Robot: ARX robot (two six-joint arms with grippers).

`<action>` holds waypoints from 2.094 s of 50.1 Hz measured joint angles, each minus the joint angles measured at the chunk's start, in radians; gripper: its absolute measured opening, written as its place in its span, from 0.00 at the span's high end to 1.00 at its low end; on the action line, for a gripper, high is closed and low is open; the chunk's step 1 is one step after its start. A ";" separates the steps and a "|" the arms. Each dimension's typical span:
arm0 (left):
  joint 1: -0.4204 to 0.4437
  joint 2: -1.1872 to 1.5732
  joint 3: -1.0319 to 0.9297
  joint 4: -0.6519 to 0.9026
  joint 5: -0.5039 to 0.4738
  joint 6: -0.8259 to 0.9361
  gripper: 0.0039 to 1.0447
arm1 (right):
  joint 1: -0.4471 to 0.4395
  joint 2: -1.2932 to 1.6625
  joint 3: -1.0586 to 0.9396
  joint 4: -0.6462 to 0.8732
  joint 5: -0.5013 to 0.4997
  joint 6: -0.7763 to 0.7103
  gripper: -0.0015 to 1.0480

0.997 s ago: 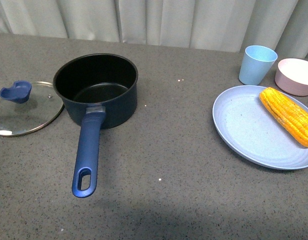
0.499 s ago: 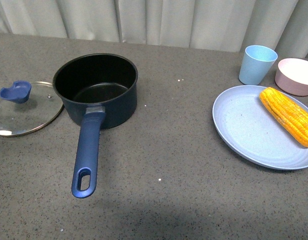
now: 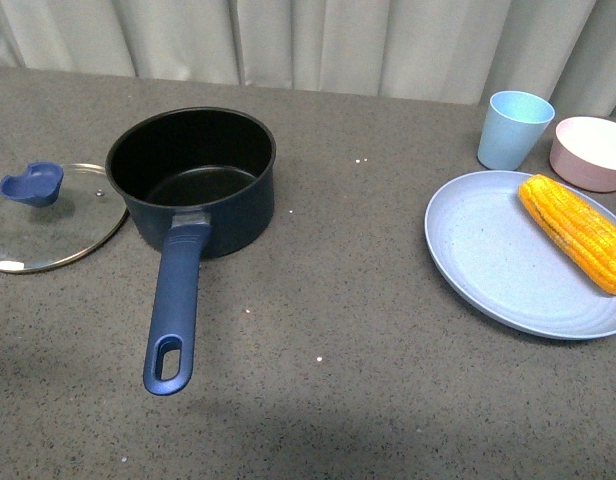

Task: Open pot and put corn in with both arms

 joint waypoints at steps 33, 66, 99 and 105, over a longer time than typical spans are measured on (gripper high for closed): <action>-0.011 -0.495 -0.056 -0.412 -0.004 0.000 0.96 | 0.000 0.000 0.000 0.000 0.000 0.000 0.09; -0.011 -0.809 -0.057 -0.713 -0.004 0.000 0.96 | 0.000 0.000 0.000 0.000 0.000 0.000 0.09; -0.011 -1.053 -0.056 -0.964 -0.004 0.000 0.82 | 0.021 0.023 0.018 -0.050 0.082 -0.018 0.09; -0.011 -1.054 -0.056 -0.964 -0.003 0.001 0.65 | 0.021 0.261 0.102 -0.104 0.266 -0.087 0.09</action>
